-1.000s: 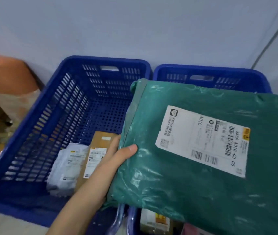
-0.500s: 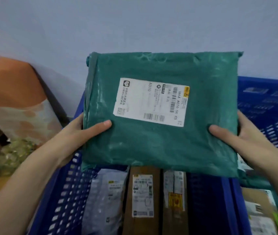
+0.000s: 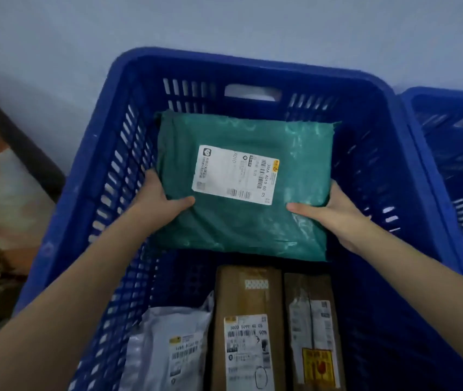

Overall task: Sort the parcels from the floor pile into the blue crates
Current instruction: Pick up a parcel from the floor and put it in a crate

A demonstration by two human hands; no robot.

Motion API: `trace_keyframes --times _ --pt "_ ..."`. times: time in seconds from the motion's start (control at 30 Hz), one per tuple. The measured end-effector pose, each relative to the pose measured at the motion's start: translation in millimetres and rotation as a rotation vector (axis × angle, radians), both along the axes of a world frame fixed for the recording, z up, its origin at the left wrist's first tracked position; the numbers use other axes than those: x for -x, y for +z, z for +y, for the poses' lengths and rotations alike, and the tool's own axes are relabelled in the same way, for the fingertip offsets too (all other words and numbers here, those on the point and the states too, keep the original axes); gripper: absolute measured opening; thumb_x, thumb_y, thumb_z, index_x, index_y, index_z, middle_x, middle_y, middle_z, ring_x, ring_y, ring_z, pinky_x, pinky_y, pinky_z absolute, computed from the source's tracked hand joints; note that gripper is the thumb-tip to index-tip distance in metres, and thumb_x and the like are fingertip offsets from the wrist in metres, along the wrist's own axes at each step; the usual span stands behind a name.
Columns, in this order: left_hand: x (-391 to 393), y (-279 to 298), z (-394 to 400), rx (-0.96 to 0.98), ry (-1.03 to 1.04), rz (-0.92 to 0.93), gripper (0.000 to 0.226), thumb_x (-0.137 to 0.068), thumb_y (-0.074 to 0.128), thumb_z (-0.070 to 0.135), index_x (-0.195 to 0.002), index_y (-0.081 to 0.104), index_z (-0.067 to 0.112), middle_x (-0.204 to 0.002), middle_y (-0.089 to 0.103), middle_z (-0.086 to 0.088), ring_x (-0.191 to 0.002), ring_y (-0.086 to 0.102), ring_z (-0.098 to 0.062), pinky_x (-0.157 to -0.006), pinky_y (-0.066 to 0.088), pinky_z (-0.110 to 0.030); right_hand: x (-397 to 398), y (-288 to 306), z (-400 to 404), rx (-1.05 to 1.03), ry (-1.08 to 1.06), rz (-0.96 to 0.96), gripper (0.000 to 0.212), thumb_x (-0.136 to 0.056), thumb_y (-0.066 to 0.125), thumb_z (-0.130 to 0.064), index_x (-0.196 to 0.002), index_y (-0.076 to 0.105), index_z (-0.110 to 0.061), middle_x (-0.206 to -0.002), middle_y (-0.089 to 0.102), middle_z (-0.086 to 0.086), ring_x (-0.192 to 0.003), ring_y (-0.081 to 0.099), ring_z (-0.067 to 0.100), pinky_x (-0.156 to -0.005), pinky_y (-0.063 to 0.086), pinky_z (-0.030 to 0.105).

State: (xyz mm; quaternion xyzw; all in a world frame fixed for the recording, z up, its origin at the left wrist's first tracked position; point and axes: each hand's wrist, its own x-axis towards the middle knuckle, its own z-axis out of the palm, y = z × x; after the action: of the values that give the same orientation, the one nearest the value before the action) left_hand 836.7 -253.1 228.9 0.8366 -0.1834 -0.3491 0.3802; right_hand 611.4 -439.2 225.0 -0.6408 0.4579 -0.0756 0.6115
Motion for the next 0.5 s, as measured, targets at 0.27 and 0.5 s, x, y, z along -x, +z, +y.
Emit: trace_keyframes --times 0.27,0.5 --pt "-13.6 -80.6 -16.1 -0.024 0.168 -0.065 0.107 -0.063 0.081 0.032 -0.147 0.019 0.01 -0.15 0.028 -0.012 -0.136 0.033 -0.029 -0.111 0.034 -0.047 -40.9 -99.7 -2.8 0.042 -0.118 -0.038 0.049 -0.066 0.083 -0.012 -0.095 0.046 -0.029 -0.092 0.058 -0.015 -0.073 0.06 -0.013 -0.049 0.045 0.002" --pt "-0.9 -107.2 -6.7 -0.197 -0.249 -0.451 0.097 -0.074 0.067 0.055 -0.149 0.01 0.034 -0.159 -0.009 -0.003 -0.146 -0.012 -0.022 -0.117 -0.005 -0.04 -41.5 -117.9 -6.8 -0.081 -0.164 -0.07 0.065 -0.072 0.078 -0.009 -0.127 0.048 -0.024 -0.11 0.066 -0.005 -0.084 0.063 0.001 -0.057 0.052 0.011"
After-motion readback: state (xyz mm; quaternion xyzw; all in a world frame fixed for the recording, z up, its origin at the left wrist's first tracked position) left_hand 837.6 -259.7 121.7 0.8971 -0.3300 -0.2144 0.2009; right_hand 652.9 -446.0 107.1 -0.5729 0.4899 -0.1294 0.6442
